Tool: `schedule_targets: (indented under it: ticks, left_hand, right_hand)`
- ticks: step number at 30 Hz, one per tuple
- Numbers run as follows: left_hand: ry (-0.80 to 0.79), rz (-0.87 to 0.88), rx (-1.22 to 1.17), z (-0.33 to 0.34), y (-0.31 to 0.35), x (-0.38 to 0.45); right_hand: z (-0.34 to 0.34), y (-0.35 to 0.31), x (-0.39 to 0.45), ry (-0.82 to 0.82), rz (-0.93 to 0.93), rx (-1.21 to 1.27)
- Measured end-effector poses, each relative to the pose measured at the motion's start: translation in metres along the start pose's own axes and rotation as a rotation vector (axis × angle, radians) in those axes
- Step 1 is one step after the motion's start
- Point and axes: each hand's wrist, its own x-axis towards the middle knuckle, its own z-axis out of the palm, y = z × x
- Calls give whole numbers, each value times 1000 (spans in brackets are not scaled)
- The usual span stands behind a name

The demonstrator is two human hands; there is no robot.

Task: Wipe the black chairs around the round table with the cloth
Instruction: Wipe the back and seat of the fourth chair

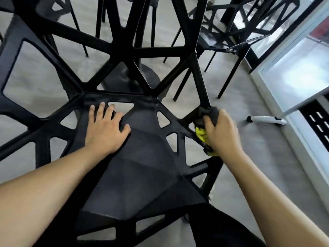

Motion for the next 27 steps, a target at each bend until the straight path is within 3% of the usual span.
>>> schedule_targets:
  ticks: [4, 10, 20, 24, 27]
  left_hand:
    - [4, 13, -3, 0, -1, -1]
    - [11, 35, -25, -1, -2, 2]
    - [21, 28, -14, 0, 0, 7]
    - [37, 9, -33, 1, 2, 7]
    - [50, 12, -26, 2, 1, 6]
  right_hand:
    - [-5, 38, -54, -44, 8, -30]
    - [-4, 28, -31, -23, -77, -111]
    - [36, -81, 122, 364, -196, -77]
    - [49, -71, 103, 538, -548, -43]
    - [94, -66, 81, 284, -827, -126]
